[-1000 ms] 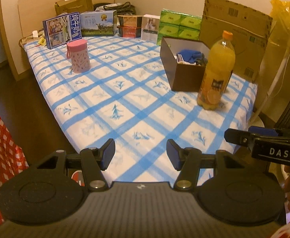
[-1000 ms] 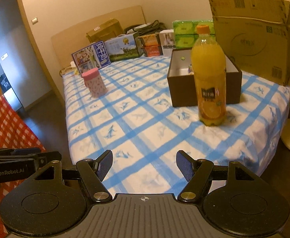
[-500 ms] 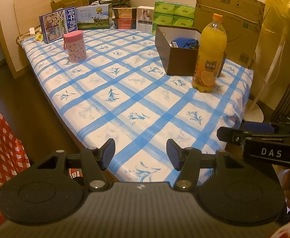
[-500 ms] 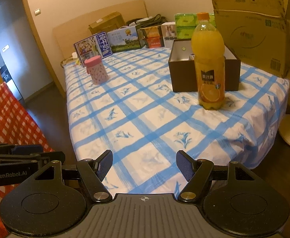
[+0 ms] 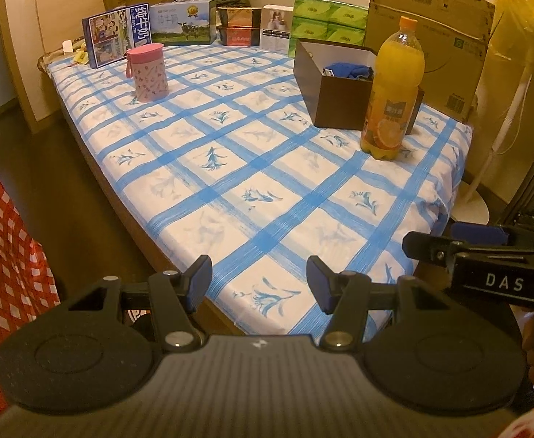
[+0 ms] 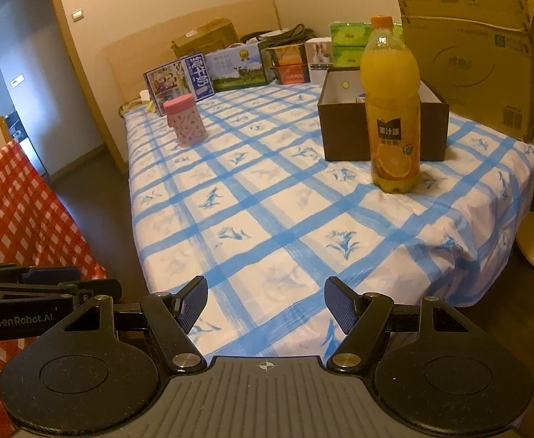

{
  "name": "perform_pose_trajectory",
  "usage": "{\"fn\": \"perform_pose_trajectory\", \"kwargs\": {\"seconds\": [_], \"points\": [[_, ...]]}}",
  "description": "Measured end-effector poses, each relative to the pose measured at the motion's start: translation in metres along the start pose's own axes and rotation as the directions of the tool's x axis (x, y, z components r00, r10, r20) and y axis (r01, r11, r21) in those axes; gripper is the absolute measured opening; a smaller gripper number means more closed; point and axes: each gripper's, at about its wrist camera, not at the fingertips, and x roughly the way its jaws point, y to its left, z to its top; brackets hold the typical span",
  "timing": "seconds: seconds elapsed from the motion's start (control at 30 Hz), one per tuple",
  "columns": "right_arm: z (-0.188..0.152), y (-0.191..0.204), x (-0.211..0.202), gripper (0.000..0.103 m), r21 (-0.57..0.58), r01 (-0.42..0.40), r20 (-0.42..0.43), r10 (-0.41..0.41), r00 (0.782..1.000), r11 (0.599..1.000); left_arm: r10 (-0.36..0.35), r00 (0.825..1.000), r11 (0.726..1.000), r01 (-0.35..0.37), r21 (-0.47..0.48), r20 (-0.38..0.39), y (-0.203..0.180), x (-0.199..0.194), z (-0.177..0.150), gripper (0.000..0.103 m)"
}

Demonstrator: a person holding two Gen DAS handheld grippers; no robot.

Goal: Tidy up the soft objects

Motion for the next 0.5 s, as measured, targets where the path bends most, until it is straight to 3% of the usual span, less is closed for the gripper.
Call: {"fn": "perform_pose_trajectory", "kwargs": {"seconds": [0.5], "points": [[-0.0038,0.0011,0.0042,0.071,-0.009,-0.004,-0.009,0.004,1.000,1.000,-0.012,1.000,1.000,0.013,-0.012,0.013,0.0009,-0.0002,-0.0004,0.055]]}}
